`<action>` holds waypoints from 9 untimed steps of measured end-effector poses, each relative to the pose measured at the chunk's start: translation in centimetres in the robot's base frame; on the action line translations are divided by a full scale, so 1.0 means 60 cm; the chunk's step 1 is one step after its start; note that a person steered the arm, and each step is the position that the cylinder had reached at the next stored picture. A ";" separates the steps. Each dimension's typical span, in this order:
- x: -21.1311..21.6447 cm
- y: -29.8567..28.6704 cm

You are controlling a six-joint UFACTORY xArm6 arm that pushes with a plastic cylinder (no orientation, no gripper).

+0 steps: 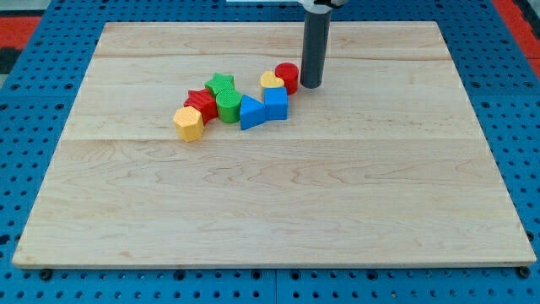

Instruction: Move the red circle slightly left

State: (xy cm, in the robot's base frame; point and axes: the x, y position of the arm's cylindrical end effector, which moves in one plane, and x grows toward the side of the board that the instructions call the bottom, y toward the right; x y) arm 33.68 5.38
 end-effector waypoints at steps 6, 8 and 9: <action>-0.061 -0.042; -0.061 -0.053; -0.097 -0.056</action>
